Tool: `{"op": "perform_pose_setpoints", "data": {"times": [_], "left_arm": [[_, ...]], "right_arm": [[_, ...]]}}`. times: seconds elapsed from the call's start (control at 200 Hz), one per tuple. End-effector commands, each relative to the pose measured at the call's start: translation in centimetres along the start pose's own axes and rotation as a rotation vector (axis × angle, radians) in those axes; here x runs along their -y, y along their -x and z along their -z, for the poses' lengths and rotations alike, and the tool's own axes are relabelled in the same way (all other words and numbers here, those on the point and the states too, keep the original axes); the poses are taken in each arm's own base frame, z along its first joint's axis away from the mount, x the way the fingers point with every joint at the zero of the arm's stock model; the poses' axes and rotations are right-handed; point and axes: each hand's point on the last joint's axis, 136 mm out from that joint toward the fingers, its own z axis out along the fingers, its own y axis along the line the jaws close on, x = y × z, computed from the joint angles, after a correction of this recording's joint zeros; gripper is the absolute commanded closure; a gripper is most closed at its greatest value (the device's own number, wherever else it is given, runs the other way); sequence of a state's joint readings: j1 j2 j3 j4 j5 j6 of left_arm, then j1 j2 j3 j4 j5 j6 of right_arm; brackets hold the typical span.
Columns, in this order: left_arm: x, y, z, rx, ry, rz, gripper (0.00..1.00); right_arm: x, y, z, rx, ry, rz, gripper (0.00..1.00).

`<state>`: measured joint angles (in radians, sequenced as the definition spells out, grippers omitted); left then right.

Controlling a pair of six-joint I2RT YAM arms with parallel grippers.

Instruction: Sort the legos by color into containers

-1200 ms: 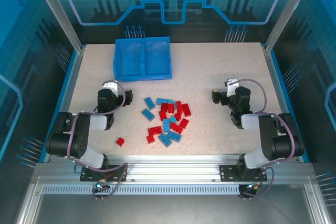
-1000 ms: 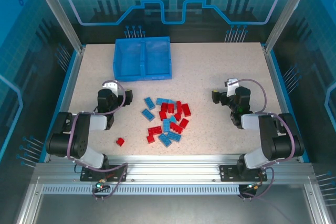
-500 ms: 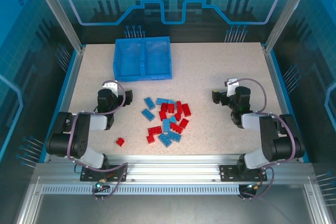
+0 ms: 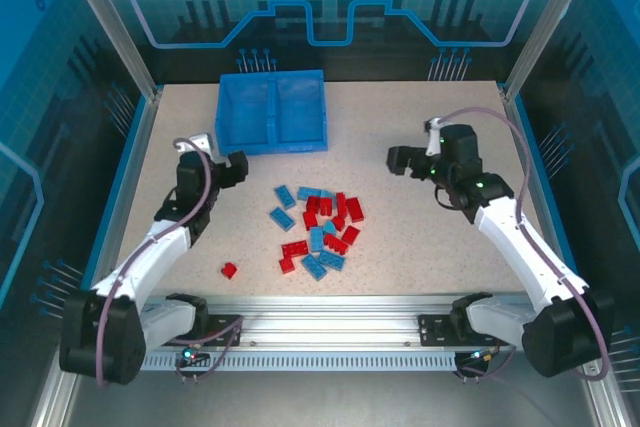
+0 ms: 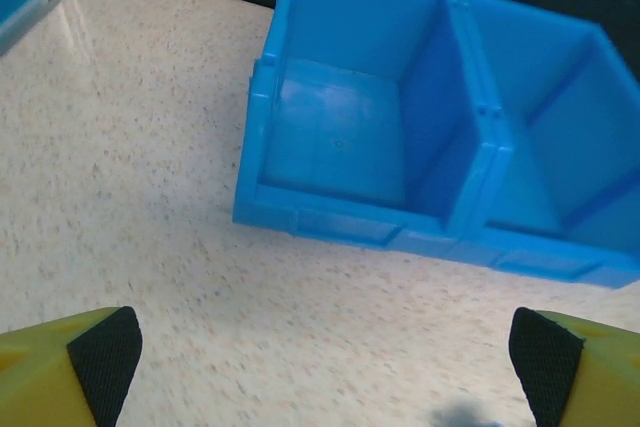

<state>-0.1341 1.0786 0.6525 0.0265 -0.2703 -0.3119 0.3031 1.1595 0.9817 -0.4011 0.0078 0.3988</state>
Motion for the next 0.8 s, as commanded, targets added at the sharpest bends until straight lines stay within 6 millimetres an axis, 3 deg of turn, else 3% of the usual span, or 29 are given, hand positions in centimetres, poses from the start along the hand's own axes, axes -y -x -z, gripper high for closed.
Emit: {"op": "perform_pose_setpoints", "data": {"times": [0.0,0.11,0.195,0.32,0.46,0.585,0.795], "left_arm": [[-1.6,-7.8,3.6,-0.391,0.147,0.195,0.01],[0.2,-12.5,7.1,-0.633,0.173,0.174,0.01],[0.5,-15.4,9.2,-0.751,0.228,0.132,0.01],[-1.6,-17.3,11.3,-0.799,0.345,0.178,0.01],[-3.8,-19.6,13.5,-0.813,0.482,0.389,0.01],[-3.4,-22.3,13.8,-0.894,0.497,0.490,0.02],[-3.9,-23.8,12.7,-0.896,0.555,0.531,0.04]], "right_arm": [[-3.1,-7.0,0.2,-0.348,0.079,-0.038,0.00],[-5.7,-8.4,-0.5,-0.443,0.123,0.004,0.00],[-6.5,-8.5,-1.2,-0.459,0.122,0.029,0.00],[-7.3,-8.5,-2.0,-0.484,0.128,0.047,0.00],[-7.4,-9.2,-2.5,-0.518,0.117,0.061,0.00],[-7.6,-9.5,-2.7,-0.533,0.121,0.059,0.00],[-7.7,-9.5,-2.4,-0.534,0.116,0.061,0.00]]}}
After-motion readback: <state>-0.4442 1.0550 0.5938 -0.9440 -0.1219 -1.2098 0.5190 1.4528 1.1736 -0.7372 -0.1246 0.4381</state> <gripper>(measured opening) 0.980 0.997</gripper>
